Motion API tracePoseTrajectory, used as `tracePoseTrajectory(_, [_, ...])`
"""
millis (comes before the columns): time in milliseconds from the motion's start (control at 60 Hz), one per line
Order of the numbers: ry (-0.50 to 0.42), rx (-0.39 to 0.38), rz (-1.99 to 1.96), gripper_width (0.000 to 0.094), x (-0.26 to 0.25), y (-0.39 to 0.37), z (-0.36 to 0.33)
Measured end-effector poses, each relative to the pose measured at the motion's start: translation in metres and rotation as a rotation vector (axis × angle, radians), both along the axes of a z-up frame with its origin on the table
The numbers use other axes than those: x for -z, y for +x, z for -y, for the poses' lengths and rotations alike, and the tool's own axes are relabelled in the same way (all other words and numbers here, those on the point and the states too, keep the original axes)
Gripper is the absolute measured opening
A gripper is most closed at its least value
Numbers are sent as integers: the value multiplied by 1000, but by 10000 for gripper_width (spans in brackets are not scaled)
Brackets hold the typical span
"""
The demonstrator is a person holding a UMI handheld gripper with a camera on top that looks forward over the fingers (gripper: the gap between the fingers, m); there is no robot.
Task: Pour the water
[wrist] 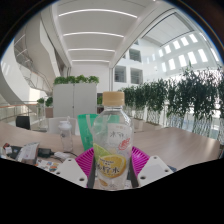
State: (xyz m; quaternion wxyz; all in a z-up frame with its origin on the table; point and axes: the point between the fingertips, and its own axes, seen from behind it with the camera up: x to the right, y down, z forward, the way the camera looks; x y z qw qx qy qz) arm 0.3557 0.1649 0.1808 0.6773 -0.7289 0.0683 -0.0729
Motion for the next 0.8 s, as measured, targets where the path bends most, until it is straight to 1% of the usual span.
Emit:
tracePoseTrajectory(50, [-30,-8,-5,510,31,1,-4])
tracePoseTrajectory(83, [-49,-9,2,504,60,14,12])
tracePoseTrajectory(100, [-53,-6,4,505,57,0,1])
tracePoseTrajectory(150, [-75,-2,12,511,75,3,-3])
tracePoseTrajectory(183, [-97,4,13,505,100,10,-1])
tracePoseTrajectory(233, [-124,3,7,504,119,10,-2])
tracePoseTrajectory(267, [-154,20,1,510,135,18,0])
tracePoseTrajectory(283, [-121,31,0,509,120,11,2])
tracePoseTrajectory(300, [-110,33,-7,507,120,10,2])
tracePoseTrajectory(350, [-105,48,-32,507,120,11,3])
tracePoseTrajectory(433, [-107,50,-28,507,125,19,-4])
tracePoseTrajectory(483, [-114,61,-31,531,123,17,-6])
tracePoseTrajectory(533, [-149,72,-55,564,127,15,-6])
tracePoseTrajectory(550, [-169,74,-68,579,134,19,-4])
tracePoseTrajectory(567, [-203,83,-89,607,134,6,4])
tracePoseTrajectory(600, [-262,87,-129,685,142,2,14])
tracePoseTrajectory(617, [-271,84,-146,731,140,-2,20])
tracePoseTrajectory(650, [-256,78,-172,835,130,-11,30])
tracePoseTrajectory(667, [-244,81,-184,858,124,-15,37])
tracePoseTrajectory(683, [-242,88,-192,853,131,-3,36])
tracePoseTrajectory(717, [-238,94,-203,832,113,-27,57])
tracePoseTrajectory(800, [-239,102,-180,832,89,-54,105])
